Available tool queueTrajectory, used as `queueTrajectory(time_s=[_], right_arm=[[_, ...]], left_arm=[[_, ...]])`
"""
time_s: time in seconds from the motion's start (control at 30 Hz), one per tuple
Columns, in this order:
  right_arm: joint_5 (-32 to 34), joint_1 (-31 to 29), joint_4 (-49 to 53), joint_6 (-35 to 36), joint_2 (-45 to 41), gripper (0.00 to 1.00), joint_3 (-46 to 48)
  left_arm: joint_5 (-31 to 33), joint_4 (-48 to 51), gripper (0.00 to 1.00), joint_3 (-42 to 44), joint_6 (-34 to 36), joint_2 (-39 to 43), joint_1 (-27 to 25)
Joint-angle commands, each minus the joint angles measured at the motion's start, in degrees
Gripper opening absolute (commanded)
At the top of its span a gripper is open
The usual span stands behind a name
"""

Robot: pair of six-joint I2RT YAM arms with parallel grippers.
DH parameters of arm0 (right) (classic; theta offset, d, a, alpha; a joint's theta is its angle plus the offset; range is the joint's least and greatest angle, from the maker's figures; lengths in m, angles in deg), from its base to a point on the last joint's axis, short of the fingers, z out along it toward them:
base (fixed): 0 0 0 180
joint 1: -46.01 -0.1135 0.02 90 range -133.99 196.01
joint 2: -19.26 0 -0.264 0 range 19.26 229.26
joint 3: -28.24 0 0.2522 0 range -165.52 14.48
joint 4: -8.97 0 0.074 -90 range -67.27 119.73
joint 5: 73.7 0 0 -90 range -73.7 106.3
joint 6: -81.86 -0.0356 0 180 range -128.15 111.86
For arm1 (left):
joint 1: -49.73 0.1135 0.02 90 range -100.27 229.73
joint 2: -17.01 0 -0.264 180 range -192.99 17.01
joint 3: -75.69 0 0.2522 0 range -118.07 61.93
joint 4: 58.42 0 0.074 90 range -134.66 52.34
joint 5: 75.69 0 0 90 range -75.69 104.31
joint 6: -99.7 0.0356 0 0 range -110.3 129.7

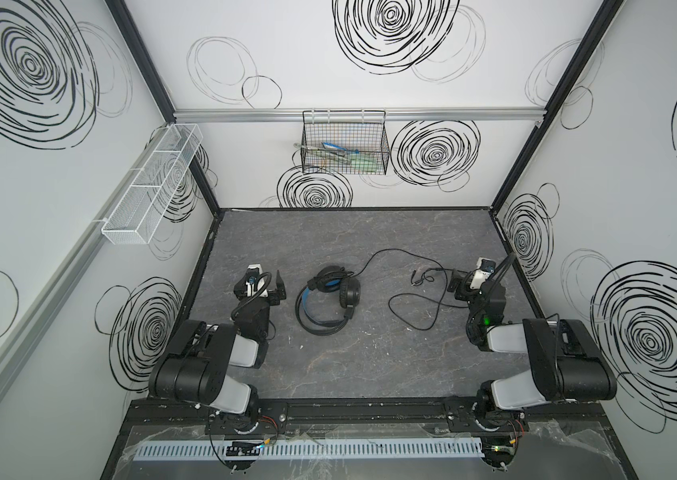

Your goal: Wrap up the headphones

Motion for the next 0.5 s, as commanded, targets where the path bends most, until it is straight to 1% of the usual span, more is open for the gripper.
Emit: queueTrajectory(time_s=[0.0,0.27,0.33,0.37,0.4,0.47], right_arm=[[0.0,0.1,-3.0,0.2,-0.1,0.97,0.2],[0.0,0.0,-2.8,0.2,-0.1,0.97,0.1],[0.1,0.1,-2.9,0.0,0.0,0.97,0.1],[-1.4,1.4,-3.0,-1.1,0.2,0.97,0.1],[-1.6,1.4,-2.9,-1.0,-0.3,0.97,0.4],[1.4,-0.1,-2.9,-0.3,-2.0,0.97,1.1]], left_arm=[[-1.2,-2.7,0.96,-1.0,-0.5,0.6,0.3],[-1.8,-2.7,0.96,-0.9,-1.0,0.8,0.7],[1.9,-0.6,0.96,-0.9,-2.5,3.0,0.9],[1.8,0.8,0.96,-0.6,-2.8,4.6,1.0],[2.5,0.4,0.96,-0.6,-2.6,5.3,1.0],[3.7,10.3,0.96,-2.7,-2.9,10.3,0.4]])
